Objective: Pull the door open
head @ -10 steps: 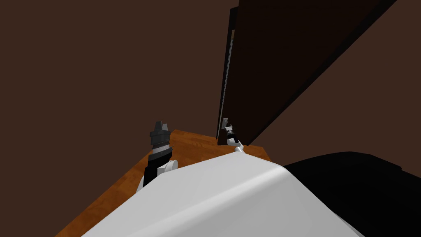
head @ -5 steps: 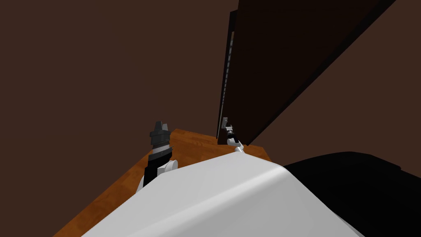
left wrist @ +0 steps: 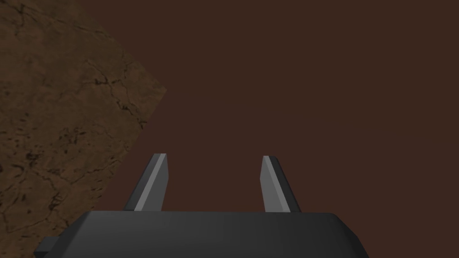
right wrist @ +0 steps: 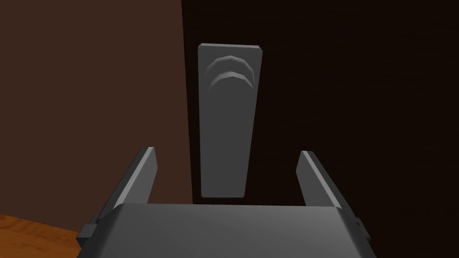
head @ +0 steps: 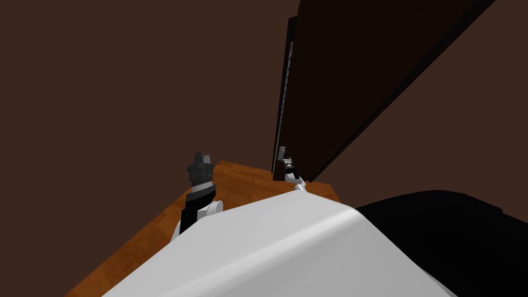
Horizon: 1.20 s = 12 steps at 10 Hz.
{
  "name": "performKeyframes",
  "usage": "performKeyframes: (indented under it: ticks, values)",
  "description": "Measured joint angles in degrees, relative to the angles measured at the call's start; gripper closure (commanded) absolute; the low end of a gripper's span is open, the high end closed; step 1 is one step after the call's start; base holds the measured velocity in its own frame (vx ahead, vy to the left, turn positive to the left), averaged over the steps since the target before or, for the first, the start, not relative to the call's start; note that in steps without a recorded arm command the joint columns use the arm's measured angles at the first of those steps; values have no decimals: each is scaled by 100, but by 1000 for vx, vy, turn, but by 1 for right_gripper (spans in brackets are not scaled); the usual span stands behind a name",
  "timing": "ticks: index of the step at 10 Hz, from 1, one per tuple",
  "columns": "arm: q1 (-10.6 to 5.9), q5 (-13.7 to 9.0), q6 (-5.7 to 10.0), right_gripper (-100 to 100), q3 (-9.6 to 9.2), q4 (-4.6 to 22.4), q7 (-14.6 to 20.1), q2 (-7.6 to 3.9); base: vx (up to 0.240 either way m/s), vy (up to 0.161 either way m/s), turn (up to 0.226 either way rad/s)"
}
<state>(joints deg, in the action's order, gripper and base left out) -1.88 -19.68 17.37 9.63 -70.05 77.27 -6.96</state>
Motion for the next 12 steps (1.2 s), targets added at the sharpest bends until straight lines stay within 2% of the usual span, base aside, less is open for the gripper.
performKeyframes:
  ticks: [2, 4, 6, 7, 12]
  values:
    - [-28, -37, 37, -100, 62, 98, 48, -90, 165, -42, 86]
    - [36, -87, 14, -100, 147, 51, 102, -190, 210, -41, 118]
    - [22, -143, 76, -100, 211, 176, 200, -342, 162, -18, 53]
    - [21, -146, 80, 100, 215, 177, 207, -347, -13, -3, -25]
    - [38, -144, 58, 100, 215, 196, 198, -345, -21, 0, 0]
